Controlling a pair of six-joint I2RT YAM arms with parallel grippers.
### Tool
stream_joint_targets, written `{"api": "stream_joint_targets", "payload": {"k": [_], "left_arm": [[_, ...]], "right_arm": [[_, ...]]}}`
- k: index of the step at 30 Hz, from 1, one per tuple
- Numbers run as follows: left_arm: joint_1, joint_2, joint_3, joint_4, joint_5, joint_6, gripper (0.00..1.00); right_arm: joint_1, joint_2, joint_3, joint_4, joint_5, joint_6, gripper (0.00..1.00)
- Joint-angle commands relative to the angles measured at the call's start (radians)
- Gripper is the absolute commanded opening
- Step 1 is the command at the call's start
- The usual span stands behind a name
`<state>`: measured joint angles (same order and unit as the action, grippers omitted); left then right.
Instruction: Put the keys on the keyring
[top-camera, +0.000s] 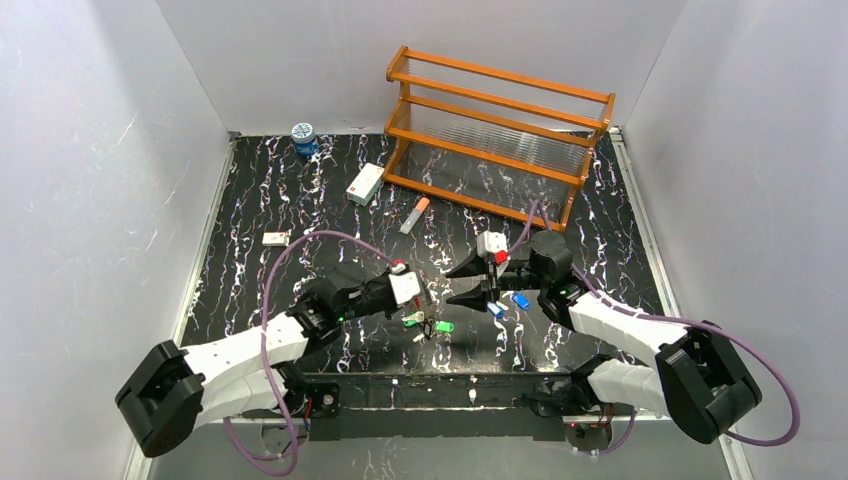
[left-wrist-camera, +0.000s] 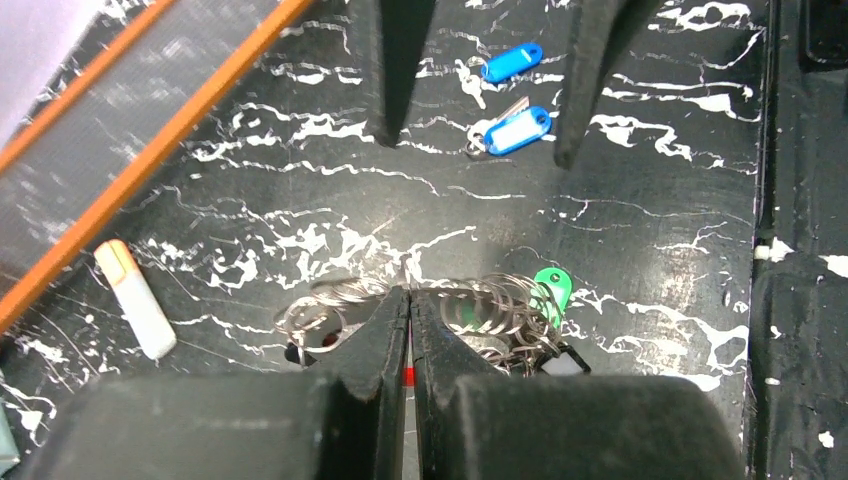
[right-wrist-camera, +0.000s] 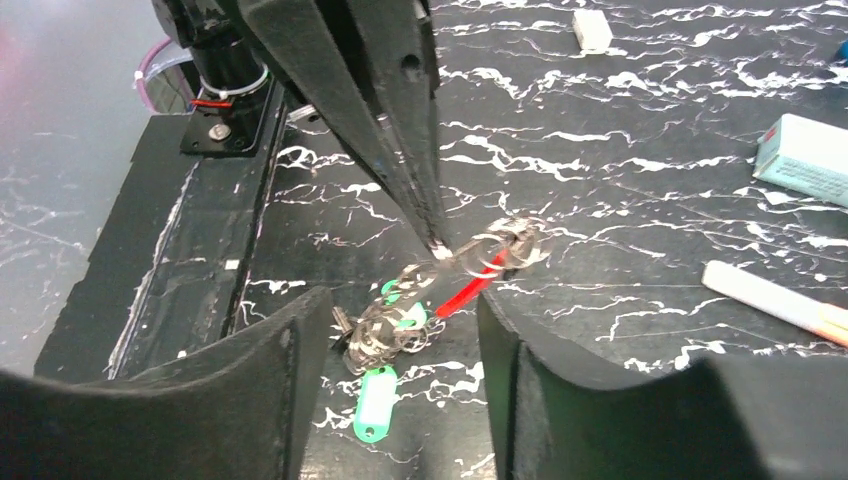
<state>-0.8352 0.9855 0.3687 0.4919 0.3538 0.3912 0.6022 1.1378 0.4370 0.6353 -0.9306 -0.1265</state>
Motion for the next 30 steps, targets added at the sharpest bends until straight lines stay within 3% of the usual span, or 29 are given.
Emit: {"api": "stream_joint_targets", "payload": {"k": [1,8,28,30], "left_arm": [[-0.008,0.080,0.074,-0.142,-0.009,-0.038,0.00],[-0.015,0.190,0.109,-0.099,0.054,-0.096,0.00],[-0.033,0.218,0.110,-0.039,0.102,-0.134,0.00],[-0.035,0.217,0.110,-0.039,0.103,-0.133,0.00]], "right_arm": [[0.023,0.028,0.035,-0.030,-0.006,-0.074,0.59],[0.047,0.085,0.023,-0.036,0.045,-0.104,0.45],[0.134,0.241,0.067,-0.072,0.135,-0.186,0.39],[0.142,0.248,0.073,-0.070,0.140,-0.186,0.33]]}}
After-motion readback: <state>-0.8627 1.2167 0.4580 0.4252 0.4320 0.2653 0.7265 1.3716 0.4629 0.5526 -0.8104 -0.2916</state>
